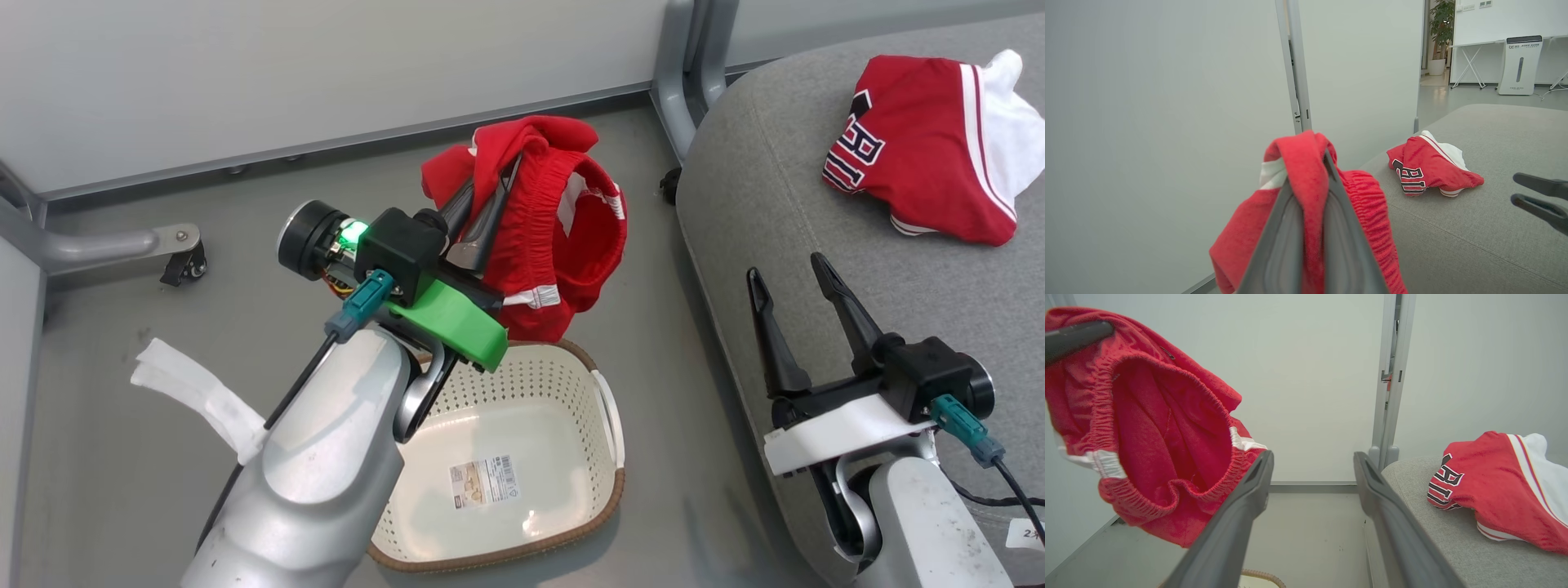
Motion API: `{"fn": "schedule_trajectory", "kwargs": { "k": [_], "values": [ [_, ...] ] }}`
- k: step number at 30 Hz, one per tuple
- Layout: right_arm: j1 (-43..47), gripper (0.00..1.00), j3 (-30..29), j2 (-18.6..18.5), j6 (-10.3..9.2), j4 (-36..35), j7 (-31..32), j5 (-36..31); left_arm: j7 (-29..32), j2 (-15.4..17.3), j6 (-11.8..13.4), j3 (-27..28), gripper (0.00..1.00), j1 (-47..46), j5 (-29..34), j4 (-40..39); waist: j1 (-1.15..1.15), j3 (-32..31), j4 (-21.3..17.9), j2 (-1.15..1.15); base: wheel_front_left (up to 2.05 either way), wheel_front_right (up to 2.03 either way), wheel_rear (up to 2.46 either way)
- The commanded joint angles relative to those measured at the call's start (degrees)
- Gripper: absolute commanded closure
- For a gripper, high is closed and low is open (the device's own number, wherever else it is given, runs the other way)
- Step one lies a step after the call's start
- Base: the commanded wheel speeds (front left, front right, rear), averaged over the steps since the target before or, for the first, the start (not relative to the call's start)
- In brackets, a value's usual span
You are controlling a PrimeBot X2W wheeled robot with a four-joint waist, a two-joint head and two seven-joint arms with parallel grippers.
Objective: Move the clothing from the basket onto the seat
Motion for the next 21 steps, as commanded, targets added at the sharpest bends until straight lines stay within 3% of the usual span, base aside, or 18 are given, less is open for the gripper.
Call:
{"fn": "schedule_trajectory", "kwargs": {
  "k": [1, 14, 21],
  "values": [
    [0.91, 0.00, -0.05, -0.07, -0.04, 0.01, -0.28, 0.39, -0.03, 0.00, -0.08, 0.18, 1.00, 0.90, -0.33, -0.46, 0.00, -0.66, -0.12, 0.00, 0.00, 0.00, 0.00],
    [2.42, 0.00, -0.46, 0.27, -0.04, -0.69, -0.28, 0.23, -0.03, -0.23, -0.22, 0.33, 1.00, 2.50, -0.02, -1.08, 0.00, -2.01, -0.56, 0.00, 0.00, 0.00, 0.00],
    [0.74, 0.00, 2.19, 0.29, -0.04, -2.65, -0.28, 0.15, -0.03, -0.28, -0.30, 0.38, 1.00, 2.64, 0.18, -0.61, 0.00, -2.18, -0.47, 0.00, 0.00, 0.00, 0.00]
  ]
}}
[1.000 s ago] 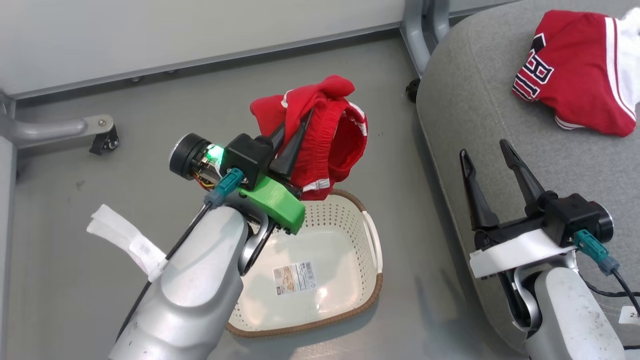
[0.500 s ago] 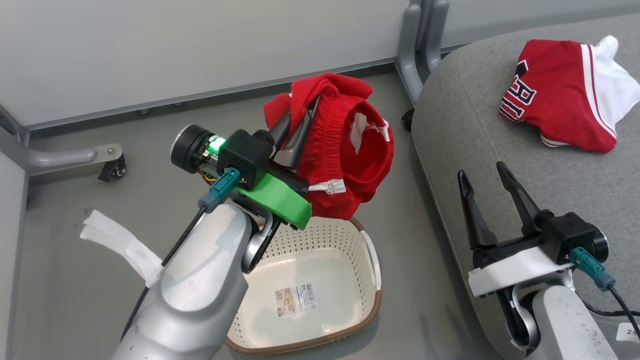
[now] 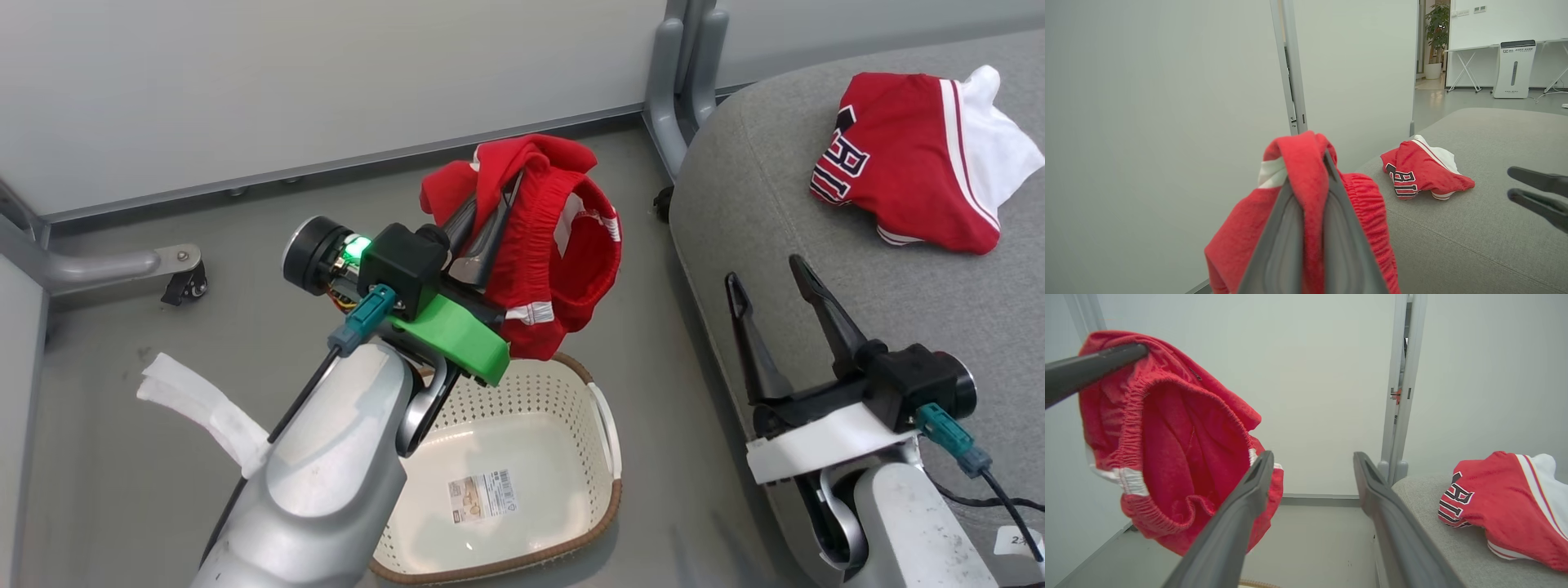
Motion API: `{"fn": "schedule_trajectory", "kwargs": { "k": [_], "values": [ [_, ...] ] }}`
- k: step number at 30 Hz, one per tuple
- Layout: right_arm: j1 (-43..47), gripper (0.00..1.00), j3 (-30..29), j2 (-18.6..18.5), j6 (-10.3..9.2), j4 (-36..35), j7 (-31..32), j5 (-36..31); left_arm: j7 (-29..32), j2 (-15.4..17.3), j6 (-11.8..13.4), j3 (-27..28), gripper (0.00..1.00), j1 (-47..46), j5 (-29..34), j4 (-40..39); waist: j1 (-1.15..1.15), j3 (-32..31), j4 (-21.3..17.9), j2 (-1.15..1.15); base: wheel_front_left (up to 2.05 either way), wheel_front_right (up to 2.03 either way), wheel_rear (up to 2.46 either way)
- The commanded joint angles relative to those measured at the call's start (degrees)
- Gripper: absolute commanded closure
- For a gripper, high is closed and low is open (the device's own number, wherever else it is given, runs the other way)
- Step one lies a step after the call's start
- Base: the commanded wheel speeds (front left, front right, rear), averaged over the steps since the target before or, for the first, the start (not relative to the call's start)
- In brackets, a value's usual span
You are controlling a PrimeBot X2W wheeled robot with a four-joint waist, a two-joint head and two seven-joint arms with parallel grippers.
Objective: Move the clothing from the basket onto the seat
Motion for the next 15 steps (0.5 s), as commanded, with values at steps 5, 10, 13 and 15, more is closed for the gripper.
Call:
{"fn": "schedule_trajectory", "kwargs": {
  "k": [5, 10, 13, 15],
  "values": [
    [-1.82, 0.00, 4.56, -0.29, -0.04, -2.65, -0.28, 0.49, -0.03, -0.03, -0.17, -0.09, 1.00, 0.83, 0.04, 0.11, 0.00, -0.17, 0.33, 0.00, 0.00, 0.00, 0.00],
    [-3.02, 0.00, 11.20, -0.58, -0.04, -4.05, -0.28, 1.45, -0.03, -0.04, -0.24, -0.21, 1.00, 0.81, 0.10, 0.12, 0.00, -0.27, 0.69, 0.00, 0.00, 0.00, 0.00],
    [-3.92, 0.00, 14.83, -0.63, -0.04, -3.75, -0.27, 1.99, -0.03, -0.05, -0.27, -0.38, 1.00, 0.76, 0.11, -0.07, 0.00, -0.15, 0.91, 0.00, 0.00, 0.00, 0.00],
    [-4.68, 0.00, 16.87, -0.70, -0.04, -2.89, -0.28, 2.16, -0.03, -0.06, -0.29, -0.53, 1.00, 0.49, 0.09, -0.22, 0.00, 0.14, 1.16, 0.00, 0.00, 0.00, 0.00]
  ]
}}
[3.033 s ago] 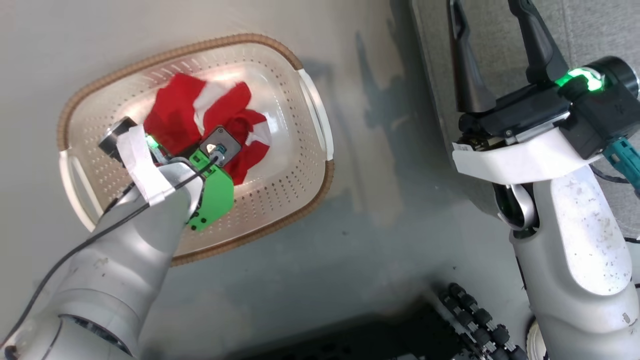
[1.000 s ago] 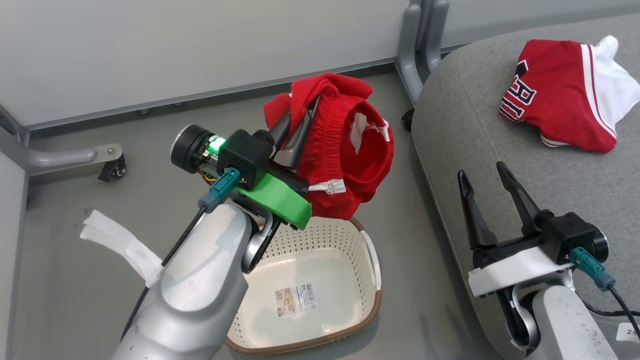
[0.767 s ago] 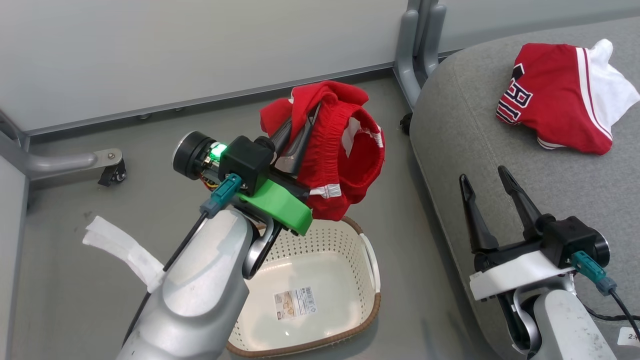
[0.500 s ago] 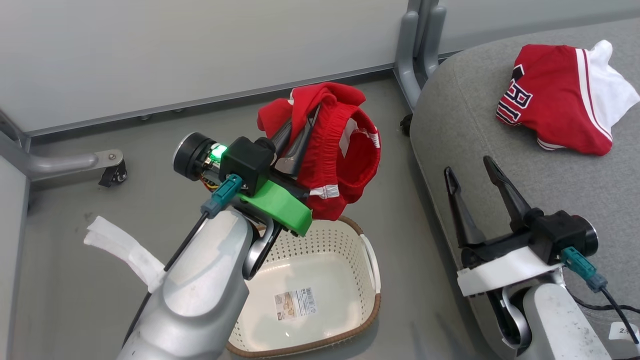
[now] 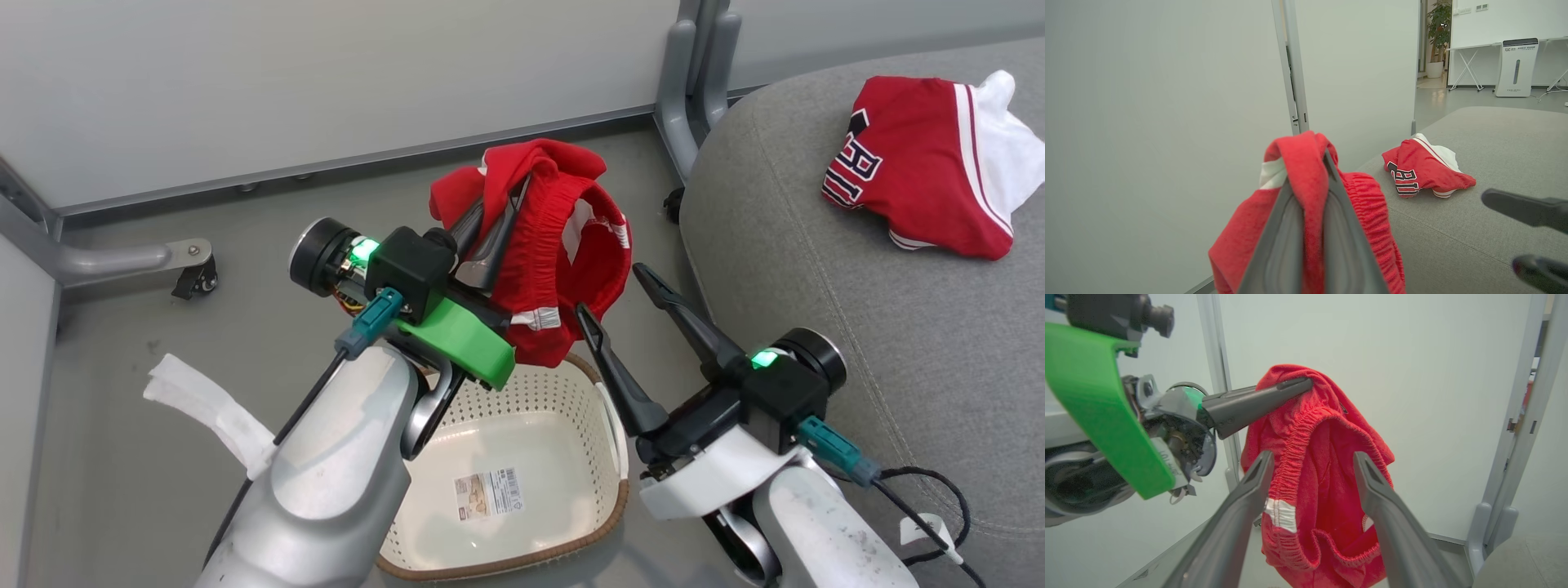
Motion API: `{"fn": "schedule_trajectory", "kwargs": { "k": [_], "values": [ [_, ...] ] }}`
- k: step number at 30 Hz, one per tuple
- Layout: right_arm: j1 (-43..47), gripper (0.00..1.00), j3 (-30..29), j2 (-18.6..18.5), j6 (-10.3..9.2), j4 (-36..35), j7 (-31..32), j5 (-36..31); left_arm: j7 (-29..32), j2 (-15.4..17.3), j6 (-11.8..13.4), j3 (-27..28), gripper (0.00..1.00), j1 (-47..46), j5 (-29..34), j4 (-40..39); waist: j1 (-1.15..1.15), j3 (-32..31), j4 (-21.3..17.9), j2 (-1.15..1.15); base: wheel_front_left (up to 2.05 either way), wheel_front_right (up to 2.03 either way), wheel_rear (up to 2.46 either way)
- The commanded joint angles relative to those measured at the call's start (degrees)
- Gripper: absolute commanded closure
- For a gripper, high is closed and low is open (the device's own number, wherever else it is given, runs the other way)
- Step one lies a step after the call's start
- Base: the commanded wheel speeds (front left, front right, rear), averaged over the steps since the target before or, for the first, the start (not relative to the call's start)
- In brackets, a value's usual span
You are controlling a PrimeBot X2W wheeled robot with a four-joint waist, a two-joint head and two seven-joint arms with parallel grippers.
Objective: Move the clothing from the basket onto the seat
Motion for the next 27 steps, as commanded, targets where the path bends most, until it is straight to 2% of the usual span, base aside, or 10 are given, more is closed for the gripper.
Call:
{"fn": "schedule_trajectory", "kwargs": {
  "k": [1, 12, 20, 27],
  "values": [
    [-1.21, 0.00, 1.01, -0.40, -0.04, 0.84, -0.28, 0.34, -0.03, 0.00, -0.23, -0.08, 1.00, 0.17, -0.05, -0.34, 0.00, 0.40, 0.35, 0.00, 0.00, 0.00, 0.00],
    [-8.31, 0.00, 5.46, -0.09, -0.04, 11.77, -0.28, 0.66, -0.03, 0.01, 0.38, -2.68, 1.00, -1.57, -1.32, -1.69, 0.00, 2.55, 2.15, 0.00, 0.00, 0.00, 0.00],
    [-13.47, 0.00, 6.65, 0.38, -0.04, 19.81, -0.28, 2.31, -0.03, 0.00, 1.24, -5.26, 1.00, -2.77, -2.97, -2.99, 0.00, 4.11, 3.34, 0.00, 0.00, 0.00, 0.00],
    [-16.69, 0.00, 8.90, 0.39, -0.04, 21.60, -0.28, 7.28, -0.03, 0.00, 2.37, -7.63, 1.00, -4.07, -4.81, -4.18, 0.00, 5.43, 4.31, 0.00, 0.00, 0.00, 0.00]
  ]
}}
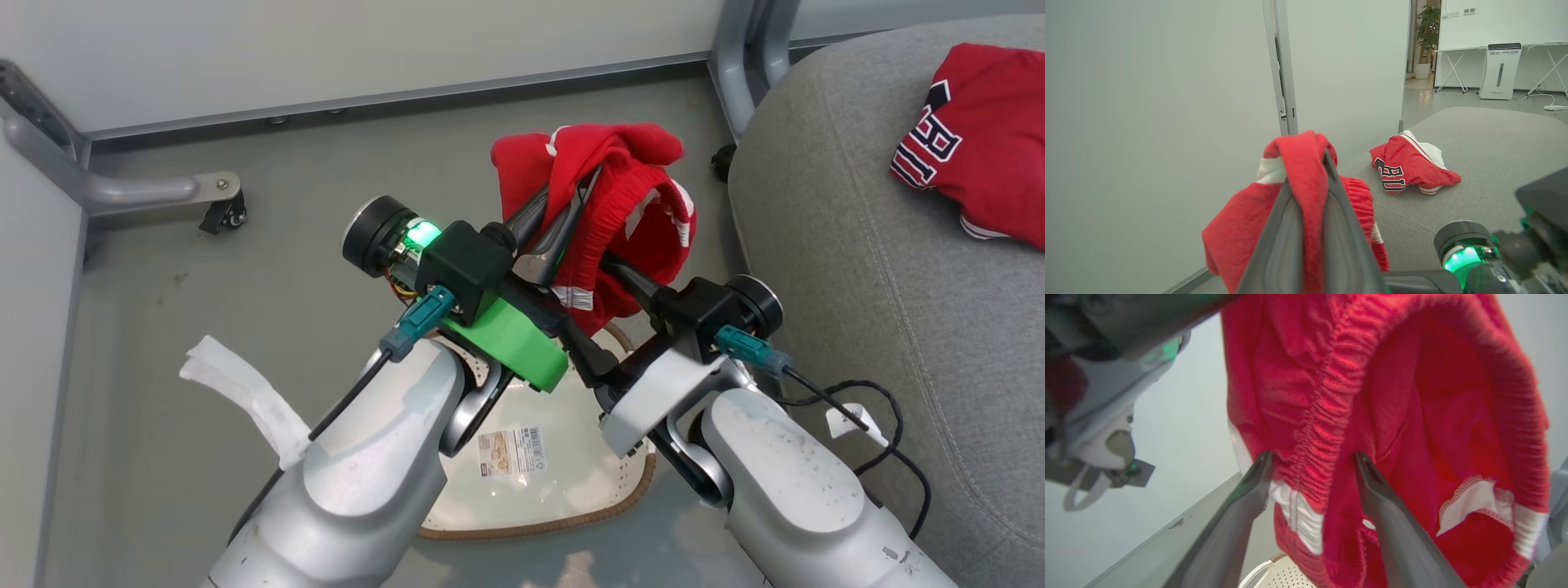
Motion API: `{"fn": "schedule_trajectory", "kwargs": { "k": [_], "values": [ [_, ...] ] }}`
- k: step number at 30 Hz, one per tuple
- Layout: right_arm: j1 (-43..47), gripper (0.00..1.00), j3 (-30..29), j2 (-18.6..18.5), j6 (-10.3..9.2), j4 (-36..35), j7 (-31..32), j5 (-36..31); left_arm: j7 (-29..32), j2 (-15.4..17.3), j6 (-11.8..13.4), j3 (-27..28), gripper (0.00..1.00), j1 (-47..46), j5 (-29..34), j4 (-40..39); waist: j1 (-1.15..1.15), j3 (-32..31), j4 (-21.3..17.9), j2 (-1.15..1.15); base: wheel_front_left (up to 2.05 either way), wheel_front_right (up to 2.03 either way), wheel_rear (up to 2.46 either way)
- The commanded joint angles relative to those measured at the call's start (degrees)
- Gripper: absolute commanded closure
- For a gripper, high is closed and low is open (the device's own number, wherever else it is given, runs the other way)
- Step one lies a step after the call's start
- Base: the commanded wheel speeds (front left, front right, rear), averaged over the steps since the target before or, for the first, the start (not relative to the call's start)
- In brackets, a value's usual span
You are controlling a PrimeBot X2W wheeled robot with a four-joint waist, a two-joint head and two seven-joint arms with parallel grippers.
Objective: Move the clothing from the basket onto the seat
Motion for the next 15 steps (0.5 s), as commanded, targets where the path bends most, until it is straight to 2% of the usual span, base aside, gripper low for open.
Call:
{"fn": "schedule_trajectory", "kwargs": {
  "k": [1, 5, 6, 7, 8, 15],
  "values": [
    [-0.98, 0.00, 0.46, -0.20, -0.04, 0.98, -0.28, 0.82, -0.03, 0.05, 0.39, -0.23, 1.00, -1.21, -0.78, -0.29, 0.00, 0.41, 0.38, 0.00, 0.00, 0.00, 0.00],
    [-2.47, 0.00, 1.14, -0.18, -0.04, 2.80, -0.28, 2.59, -0.03, 0.05, 0.79, -1.19, 1.00, -1.60, -1.33, -0.63, 0.00, 0.73, 0.68, 0.00, 0.00, 0.00, 0.00],
    [-2.59, 0.15, 1.22, -0.18, -0.04, 3.35, -0.28, 3.14, -0.03, 0.05, 0.91, -1.30, 1.00, -1.74, -1.52, -0.72, 0.00, 0.78, 0.75, 0.00, 0.00, 0.00, 0.00],
    [-2.92, 0.84, 1.42, -0.18, -0.04, 3.82, -0.28, 3.52, -0.03, 0.05, 0.97, -1.45, 1.00, -1.91, -1.72, -0.80, 0.00, 0.84, 0.83, 0.00, 0.00, 0.00, 0.00],
    [-3.22, 1.00, 1.25, -0.17, -0.04, 3.90, -0.28, 3.97, -0.03, 0.04, 1.09, -1.63, 1.00, -2.00, -1.77, -0.88, 0.00, 0.88, 0.89, 0.00, 0.00, 0.00, 0.00],
    [-3.43, 1.00, 1.47, -0.17, -0.04, 3.92, -0.28, 4.83, -0.03, 0.04, 1.44, -1.79, 1.00, -2.19, -2.09, -0.77, 0.00, 0.91, 0.86, 0.00, 0.00, 0.00, 0.00]
  ]
}}
